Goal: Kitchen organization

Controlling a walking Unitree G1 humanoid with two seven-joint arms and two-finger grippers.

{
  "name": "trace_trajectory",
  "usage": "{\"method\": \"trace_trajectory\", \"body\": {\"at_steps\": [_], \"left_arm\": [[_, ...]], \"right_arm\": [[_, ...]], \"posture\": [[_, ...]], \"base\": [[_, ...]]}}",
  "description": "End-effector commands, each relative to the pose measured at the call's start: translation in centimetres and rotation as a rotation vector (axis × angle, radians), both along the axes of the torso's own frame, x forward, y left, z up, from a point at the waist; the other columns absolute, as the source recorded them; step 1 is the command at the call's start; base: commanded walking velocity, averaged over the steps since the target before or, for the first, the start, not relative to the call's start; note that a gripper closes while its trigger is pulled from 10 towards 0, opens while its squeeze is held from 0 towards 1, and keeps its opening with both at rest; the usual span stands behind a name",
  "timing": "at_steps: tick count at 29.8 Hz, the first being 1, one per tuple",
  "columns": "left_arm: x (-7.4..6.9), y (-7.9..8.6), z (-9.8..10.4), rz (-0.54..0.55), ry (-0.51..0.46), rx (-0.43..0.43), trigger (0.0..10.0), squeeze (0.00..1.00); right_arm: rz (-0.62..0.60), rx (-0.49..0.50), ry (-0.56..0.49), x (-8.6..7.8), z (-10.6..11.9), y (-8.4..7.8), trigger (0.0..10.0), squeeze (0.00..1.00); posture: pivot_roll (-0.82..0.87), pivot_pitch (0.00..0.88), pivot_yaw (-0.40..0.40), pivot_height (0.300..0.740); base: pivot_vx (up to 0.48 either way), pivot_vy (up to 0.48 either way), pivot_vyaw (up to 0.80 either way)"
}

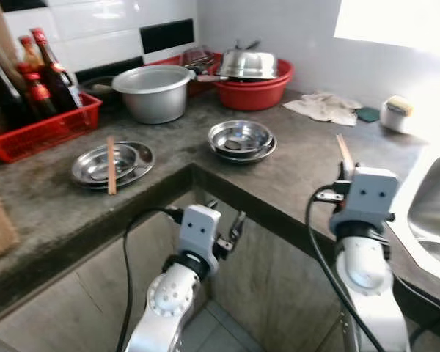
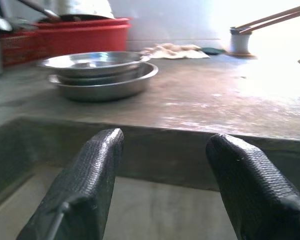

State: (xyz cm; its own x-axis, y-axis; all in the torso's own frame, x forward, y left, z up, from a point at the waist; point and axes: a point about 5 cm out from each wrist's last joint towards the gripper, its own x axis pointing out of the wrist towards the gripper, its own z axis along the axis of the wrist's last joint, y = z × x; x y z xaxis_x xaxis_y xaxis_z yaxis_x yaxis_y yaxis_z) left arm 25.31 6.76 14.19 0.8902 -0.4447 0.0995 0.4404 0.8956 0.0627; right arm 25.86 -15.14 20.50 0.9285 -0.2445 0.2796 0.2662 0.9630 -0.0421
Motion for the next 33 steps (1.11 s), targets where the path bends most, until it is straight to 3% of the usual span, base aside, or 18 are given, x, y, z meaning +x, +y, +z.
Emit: {"method": "trace_trajectory", "body": {"at_steps": [1, 6, 15, 19, 25, 33], "left_arm": [[0.00, -0.40, 0.21, -0.019, -0.002, 0.000, 10.0, 0.00], [0.01, -0.44, 0.14, -0.022, -0.001, 0.003, 10.0, 0.00], [-0.04, -0.51, 0.10, -0.028, -0.001, 0.000, 10.0, 0.00], [-0.16, -0.89, 0.07, -0.053, -0.001, 0.010, 10.0, 0.00], [-0.15, -0.79, 0.09, -0.043, -0.014, 0.027, 10.0, 0.00], [-0.36, -0.92, -0.16, -0.061, -0.022, 0.054, 10.0, 0.00]], "right_arm": [[-0.025, -0.010, -0.012, -0.39, 0.35, -0.53, 0.0, 0.00], [-0.028, -0.015, -0.013, -0.43, 0.40, -0.49, 0.0, 0.00], [-0.036, -0.031, -0.020, -0.54, 0.57, -0.45, 0.0, 0.00], [-0.043, -0.035, -0.021, -0.62, 0.58, -0.44, 0.0, 0.00], [-0.051, -0.049, -0.028, -0.67, 0.70, -0.42, 0.0, 0.00], [-0.058, -0.065, -0.041, -0.67, 0.86, -0.40, 0.0, 0.00]], "posture": [[0.10, 0.000, 0.011, 0.740], [0.10, 0.000, 0.013, 0.740], [0.10, 0.000, 0.015, 0.740], [0.10, 0.000, 0.015, 0.740], [0.10, 0.000, 0.016, 0.740], [0.10, 0.000, 0.020, 0.740]], "base": [[0.000, 0.480, -0.80], [0.000, 0.480, -0.80], [0.000, 0.000, -0.80], [0.000, 0.477, -0.80], [0.000, 0.000, -0.76], [0.000, -0.326, 0.00]]}}
